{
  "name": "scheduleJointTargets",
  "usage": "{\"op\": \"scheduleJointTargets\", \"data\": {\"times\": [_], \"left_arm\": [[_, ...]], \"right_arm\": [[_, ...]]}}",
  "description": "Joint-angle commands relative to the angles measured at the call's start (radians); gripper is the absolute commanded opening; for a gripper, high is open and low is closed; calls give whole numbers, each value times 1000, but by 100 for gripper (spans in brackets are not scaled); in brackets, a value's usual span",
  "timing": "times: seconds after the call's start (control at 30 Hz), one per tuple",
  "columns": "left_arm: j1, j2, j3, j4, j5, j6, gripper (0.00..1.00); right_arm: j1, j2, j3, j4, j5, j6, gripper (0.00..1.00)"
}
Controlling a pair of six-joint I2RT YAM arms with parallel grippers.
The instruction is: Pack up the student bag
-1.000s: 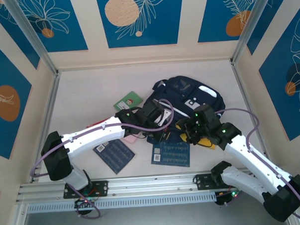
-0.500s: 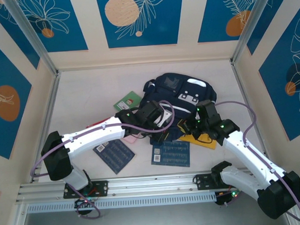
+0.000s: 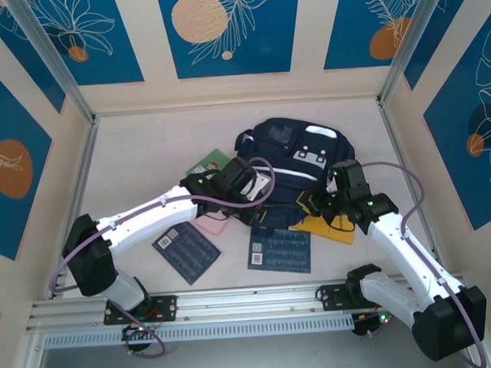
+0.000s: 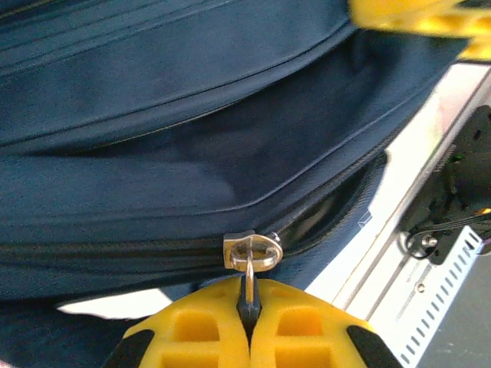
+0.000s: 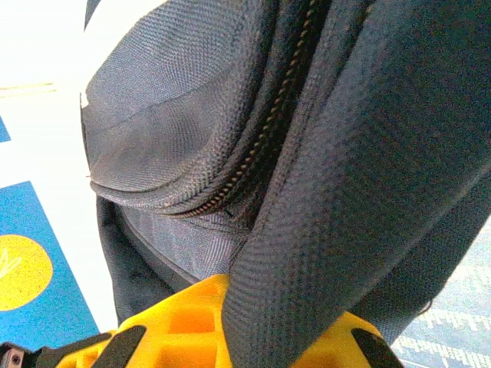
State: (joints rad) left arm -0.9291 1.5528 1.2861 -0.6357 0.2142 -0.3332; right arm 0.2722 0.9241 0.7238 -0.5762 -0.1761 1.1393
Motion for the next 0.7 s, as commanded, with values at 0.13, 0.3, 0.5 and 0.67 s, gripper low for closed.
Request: {"op": "scheduleJointTargets", "data": {"times": [0.13,0.3,0.5,0.67], "left_arm": [[67,-59,-55,-55,14,23,0],[64,-26,-36,-18,65,6,0],[23,35,39,67,134,-56,0],[-26,80,86,109,166,-99,0]], "right_arm": [[-107,5,48,-24,8,-139,0],[-136,44,73,-31,23,-160,2],[-140,61,168,-127,102,-156,57],[-131,18,281,-333,240,-99,62]]}}
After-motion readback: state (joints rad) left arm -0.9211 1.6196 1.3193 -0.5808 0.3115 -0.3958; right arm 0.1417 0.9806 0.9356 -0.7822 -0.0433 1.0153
